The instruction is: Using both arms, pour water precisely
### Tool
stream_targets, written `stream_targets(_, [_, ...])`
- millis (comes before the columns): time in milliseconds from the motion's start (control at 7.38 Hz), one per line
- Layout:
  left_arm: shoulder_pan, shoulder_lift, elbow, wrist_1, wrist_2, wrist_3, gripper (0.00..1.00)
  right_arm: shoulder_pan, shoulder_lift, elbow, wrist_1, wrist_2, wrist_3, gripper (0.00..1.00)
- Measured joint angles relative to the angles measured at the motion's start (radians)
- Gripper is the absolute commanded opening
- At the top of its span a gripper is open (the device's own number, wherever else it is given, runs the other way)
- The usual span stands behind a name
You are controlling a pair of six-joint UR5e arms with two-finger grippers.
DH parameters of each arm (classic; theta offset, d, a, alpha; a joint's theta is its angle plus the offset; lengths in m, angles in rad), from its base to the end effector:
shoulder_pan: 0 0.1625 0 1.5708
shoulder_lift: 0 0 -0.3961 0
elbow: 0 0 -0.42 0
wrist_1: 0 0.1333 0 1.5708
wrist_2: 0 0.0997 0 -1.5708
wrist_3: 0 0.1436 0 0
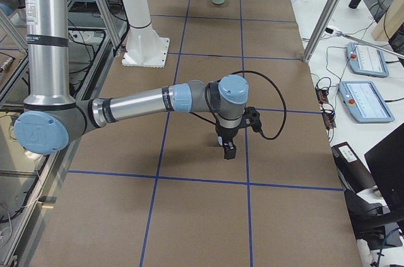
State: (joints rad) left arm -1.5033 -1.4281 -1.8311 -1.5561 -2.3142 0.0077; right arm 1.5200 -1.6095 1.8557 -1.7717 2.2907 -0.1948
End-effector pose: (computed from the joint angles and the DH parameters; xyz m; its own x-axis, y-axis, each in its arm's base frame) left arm -0.0043 -0.4722 0.6002 0.7293 0.1267 -0.6724 -0.0727 0.9915 0.1079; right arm 0.0134 -0.4978 0.5593 0.7254 -0.2598 0.6374 0.1948 0.9657 0.1719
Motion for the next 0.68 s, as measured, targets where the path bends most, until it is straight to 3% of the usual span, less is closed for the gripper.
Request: stream_targets(678, [-0.002,0.012,0.022,-0.008,-0.015,-0.001,1.0,-0.001,-0.007,-0.012,0.0,0.009,0.004,0.99])
